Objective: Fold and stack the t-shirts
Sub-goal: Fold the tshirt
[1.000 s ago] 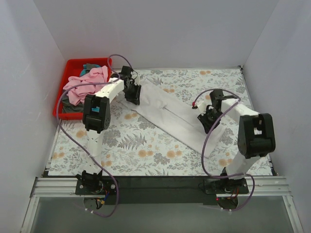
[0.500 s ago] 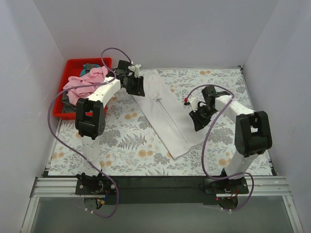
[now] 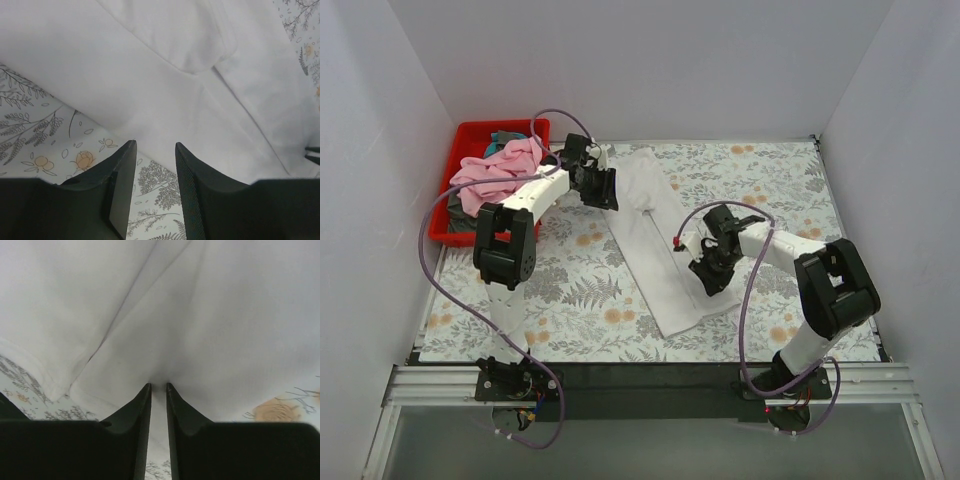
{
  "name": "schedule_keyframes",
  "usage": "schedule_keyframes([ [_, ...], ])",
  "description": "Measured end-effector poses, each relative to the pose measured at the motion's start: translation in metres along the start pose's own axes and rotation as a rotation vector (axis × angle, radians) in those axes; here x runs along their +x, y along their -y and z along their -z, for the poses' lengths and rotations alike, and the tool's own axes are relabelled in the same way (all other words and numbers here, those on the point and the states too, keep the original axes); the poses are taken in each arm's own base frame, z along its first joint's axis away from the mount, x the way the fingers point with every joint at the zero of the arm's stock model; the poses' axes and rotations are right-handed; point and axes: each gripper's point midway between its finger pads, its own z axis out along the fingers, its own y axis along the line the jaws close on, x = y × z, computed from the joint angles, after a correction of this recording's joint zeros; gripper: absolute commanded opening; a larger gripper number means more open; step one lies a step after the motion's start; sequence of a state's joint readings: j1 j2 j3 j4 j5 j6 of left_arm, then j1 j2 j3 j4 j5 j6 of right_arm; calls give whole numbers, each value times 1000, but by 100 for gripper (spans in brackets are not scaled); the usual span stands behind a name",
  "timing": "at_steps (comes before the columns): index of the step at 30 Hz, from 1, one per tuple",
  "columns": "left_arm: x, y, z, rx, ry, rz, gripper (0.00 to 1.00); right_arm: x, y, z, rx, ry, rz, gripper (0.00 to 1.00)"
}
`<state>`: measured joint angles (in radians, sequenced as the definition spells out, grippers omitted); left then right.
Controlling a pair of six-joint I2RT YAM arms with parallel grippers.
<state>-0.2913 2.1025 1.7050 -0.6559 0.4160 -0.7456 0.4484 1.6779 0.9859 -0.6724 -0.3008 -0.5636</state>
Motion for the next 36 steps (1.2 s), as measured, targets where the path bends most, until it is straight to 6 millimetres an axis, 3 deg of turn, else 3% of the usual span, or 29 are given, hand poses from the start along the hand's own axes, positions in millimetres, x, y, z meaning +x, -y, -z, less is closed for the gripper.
schedule_keyframes([
  [5,-4,3,-9,-23,-9,-42,33,-3,-56,-13,-49,-39,145,26],
  [11,17,2,-32,-42,-83,-47,33,-3,-127,-24,-236,-77,250,29],
  [15,26,-5,-52,-52,-130,-32,31,-7,-135,-18,-270,-76,238,30],
  [18,17,-7,-60,-50,-118,-24,30,-21,-123,-10,-254,-35,208,31],
  [21,5,-8,-66,-47,-96,-17,29,-45,-92,8,-207,48,137,31],
  [25,-21,-10,-80,-42,-42,-33,29,-93,-22,38,-83,177,46,30],
  [29,-40,-13,-84,-60,9,-50,30,-125,43,55,25,244,-24,29],
  [33,-43,-11,-76,-59,34,-45,31,-146,84,60,84,268,-78,28],
  [36,-31,-2,-55,-36,22,-26,31,-160,98,54,94,279,-109,25],
])
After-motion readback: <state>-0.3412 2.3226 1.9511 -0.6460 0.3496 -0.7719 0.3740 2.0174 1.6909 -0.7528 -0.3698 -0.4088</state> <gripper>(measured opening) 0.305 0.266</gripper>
